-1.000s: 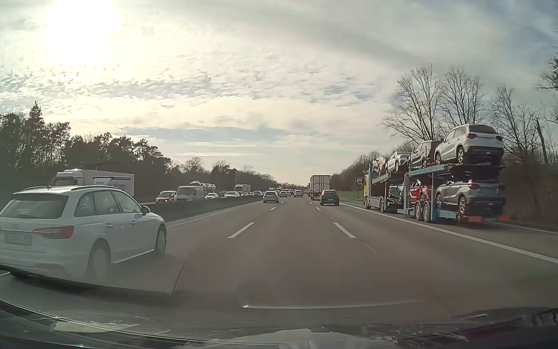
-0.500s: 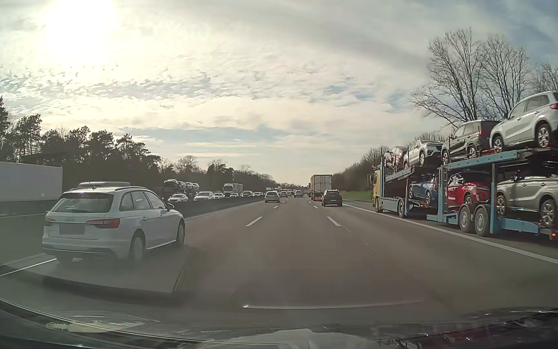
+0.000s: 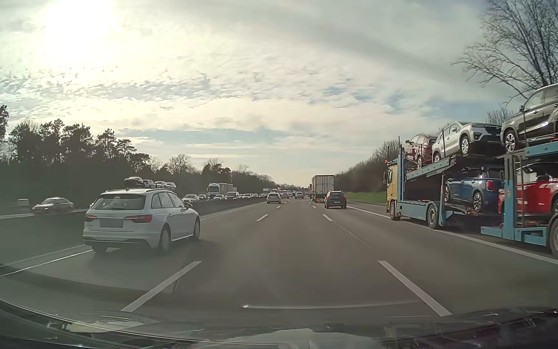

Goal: Follow the waypoints while adhering to traffic rules and regulations

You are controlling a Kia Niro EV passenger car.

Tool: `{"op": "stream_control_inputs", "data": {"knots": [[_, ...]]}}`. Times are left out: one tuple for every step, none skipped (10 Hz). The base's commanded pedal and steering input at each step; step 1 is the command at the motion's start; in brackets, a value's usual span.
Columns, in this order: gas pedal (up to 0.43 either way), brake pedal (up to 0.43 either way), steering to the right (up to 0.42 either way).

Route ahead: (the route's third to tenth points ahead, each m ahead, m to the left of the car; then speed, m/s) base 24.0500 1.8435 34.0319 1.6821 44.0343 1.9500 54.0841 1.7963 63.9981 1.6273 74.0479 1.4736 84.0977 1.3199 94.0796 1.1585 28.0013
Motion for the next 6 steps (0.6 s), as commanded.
{"op": "stream_control_inputs", "data": {"knots": [[0.22,0.0,-0.002],[0.22,0.0,-0.002],[0.22,0.0,-0.002],[0.22,0.0,-0.002],[0.22,0.0,-0.002],[0.22,0.0,-0.002]]}}
